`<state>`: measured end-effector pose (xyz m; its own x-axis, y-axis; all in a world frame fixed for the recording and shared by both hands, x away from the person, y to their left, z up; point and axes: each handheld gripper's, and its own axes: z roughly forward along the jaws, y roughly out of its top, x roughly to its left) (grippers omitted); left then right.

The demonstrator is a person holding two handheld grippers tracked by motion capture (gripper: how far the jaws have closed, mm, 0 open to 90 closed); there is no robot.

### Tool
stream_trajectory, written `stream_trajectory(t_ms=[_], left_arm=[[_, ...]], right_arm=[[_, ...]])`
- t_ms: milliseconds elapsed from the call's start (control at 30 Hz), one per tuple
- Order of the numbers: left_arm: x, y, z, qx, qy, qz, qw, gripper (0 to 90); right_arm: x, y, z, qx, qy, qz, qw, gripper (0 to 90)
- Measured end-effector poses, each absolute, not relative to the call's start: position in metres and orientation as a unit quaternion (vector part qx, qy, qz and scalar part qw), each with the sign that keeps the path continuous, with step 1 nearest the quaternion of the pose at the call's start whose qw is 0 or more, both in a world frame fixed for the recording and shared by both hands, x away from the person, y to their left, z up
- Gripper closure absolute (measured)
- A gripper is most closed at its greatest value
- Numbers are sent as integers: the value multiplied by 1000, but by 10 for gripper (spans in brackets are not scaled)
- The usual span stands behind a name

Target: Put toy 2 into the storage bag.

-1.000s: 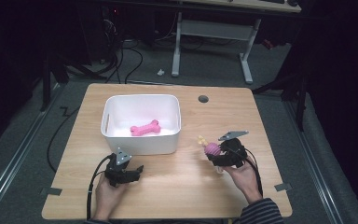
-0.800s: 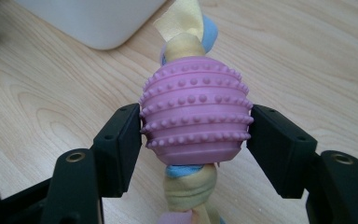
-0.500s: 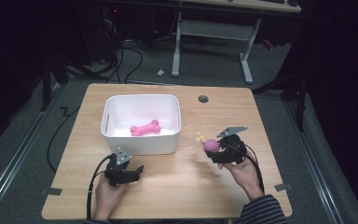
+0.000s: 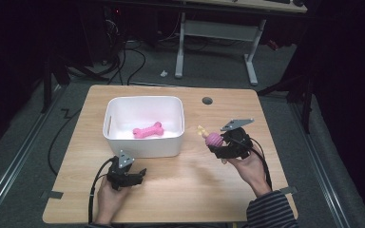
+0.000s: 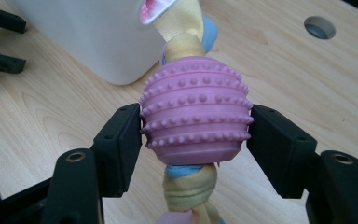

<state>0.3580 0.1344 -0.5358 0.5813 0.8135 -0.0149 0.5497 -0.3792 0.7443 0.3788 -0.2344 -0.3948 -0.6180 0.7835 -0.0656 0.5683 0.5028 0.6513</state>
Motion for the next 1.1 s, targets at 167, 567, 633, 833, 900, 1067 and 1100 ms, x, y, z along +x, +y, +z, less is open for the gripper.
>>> stream_trajectory(t_ms=[167,567,633,833,900,1067,1100], left_arm=[[358,134,-536,811,420,181,365,267],[358,134,-536,811,420,181,365,267],[358,134,-536,811,420,181,365,267],[358,134,-536,811,420,181,365,267],[358,134,-536,811,420,181,365,267],[358,134,-536,811,420,180,365,267],[358,134,-536,811,420,181,366,267]], right_arm=[[382,-229,-384,385,854,299,184,362],[389,-215,-360,365,856,301,207,362],[390,-213,-356,361,857,301,209,362],[397,-205,-348,351,861,306,206,362],[398,-204,-346,350,862,306,205,362],[404,-195,-338,341,865,310,198,362],[406,-194,-337,339,865,312,197,362]])
